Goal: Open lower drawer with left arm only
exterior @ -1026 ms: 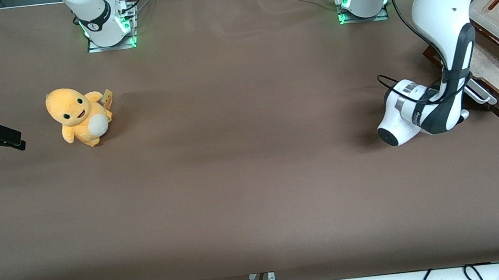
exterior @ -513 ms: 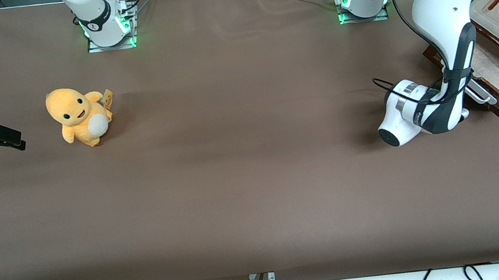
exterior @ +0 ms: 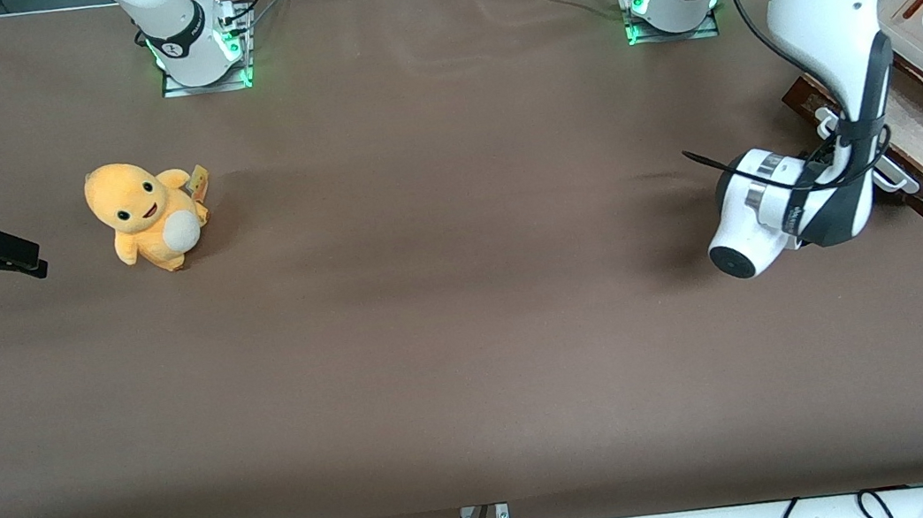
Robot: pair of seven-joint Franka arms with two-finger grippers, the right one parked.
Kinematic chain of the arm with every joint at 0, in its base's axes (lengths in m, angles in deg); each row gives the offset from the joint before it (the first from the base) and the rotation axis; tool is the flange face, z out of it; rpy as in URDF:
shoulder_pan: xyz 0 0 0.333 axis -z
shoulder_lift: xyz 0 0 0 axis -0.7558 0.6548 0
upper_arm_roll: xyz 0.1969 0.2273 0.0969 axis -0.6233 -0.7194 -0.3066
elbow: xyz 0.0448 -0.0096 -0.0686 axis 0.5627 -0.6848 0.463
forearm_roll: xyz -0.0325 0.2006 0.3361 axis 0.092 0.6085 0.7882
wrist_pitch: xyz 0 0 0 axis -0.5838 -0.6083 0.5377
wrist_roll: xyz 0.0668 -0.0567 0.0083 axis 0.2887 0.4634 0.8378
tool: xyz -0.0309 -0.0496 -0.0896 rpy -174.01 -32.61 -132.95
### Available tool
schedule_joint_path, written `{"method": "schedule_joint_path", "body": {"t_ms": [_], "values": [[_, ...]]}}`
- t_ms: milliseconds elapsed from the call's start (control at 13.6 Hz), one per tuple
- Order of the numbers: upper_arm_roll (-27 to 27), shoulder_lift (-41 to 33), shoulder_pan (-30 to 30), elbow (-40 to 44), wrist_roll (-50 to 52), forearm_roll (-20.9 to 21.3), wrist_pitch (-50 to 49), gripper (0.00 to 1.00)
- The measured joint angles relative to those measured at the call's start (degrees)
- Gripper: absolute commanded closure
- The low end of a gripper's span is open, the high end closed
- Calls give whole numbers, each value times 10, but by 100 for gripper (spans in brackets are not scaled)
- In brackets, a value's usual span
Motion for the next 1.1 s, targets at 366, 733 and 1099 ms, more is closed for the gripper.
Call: {"method": "schedule_joint_path", "body": {"t_ms": [366, 733, 1099], "values": [[-3, -55, -6, 68, -204, -109, -1, 0], [-3, -98, -41, 159, -365, -223, 0, 0], [-4, -153, -98, 237, -420, -396, 5, 0]]}}
